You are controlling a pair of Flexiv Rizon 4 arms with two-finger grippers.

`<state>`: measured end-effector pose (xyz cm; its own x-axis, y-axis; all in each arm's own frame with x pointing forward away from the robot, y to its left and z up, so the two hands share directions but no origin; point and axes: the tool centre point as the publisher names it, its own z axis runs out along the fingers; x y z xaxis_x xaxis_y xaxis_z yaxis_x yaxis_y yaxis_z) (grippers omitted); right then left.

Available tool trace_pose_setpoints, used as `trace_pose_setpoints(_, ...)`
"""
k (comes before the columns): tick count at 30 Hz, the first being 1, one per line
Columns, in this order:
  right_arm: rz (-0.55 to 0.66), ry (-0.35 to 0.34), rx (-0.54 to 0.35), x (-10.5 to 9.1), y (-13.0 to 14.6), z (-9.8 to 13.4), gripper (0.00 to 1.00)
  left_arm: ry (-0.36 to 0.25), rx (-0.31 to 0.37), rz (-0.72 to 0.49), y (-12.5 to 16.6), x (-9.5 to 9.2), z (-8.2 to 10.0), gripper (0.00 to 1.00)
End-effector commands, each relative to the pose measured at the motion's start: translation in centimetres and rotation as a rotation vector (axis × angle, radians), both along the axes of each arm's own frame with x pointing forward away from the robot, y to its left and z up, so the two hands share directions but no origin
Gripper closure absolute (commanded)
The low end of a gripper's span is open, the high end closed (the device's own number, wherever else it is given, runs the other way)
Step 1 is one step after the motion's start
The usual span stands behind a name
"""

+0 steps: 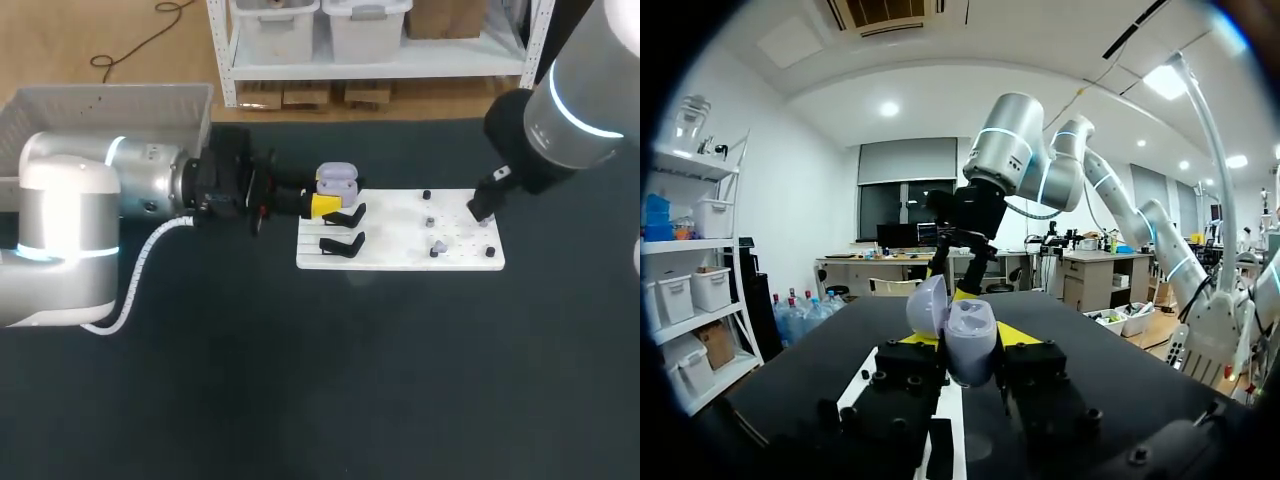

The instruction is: Pick up each earbud case from the left stands, insert the matching earbuds, close the lid, and place the case in the box.

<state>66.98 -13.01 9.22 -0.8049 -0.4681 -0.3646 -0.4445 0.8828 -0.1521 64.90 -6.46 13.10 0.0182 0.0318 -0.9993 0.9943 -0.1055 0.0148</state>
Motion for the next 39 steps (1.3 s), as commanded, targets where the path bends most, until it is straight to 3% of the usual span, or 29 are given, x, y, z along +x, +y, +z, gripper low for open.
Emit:
trace_pose_setpoints(1,0.001,-0.007,-0.007,0.8,0.0,-0.5,0.00,0.001,0.001,-0.003,0.0,0.1,-0.1,1.00)
trace_pose_setpoints(14,0.020,0.032,-0.002,2.8,0.0,-3.4,0.00,0.001,0.001,-0.003,0.0,0.1,-0.1,1.00)
trace_pose_setpoints(18,0.013,0.054,-0.010,3.6,0.3,-4.3,0.12,0.001,0.001,-0.003,0.0,0.1,-0.1,1.00)
trace_pose_setpoints(24,-0.033,0.080,-0.016,4.2,0.4,-5.4,0.51,0.001,0.001,-0.003,0.0,0.1,-0.1,1.00)
trace_pose_setpoints(39,-0.040,0.091,-0.058,3.7,0.0,-7.1,0.56,0.001,0.001,-0.003,0.0,0.1,-0.1,1.00)
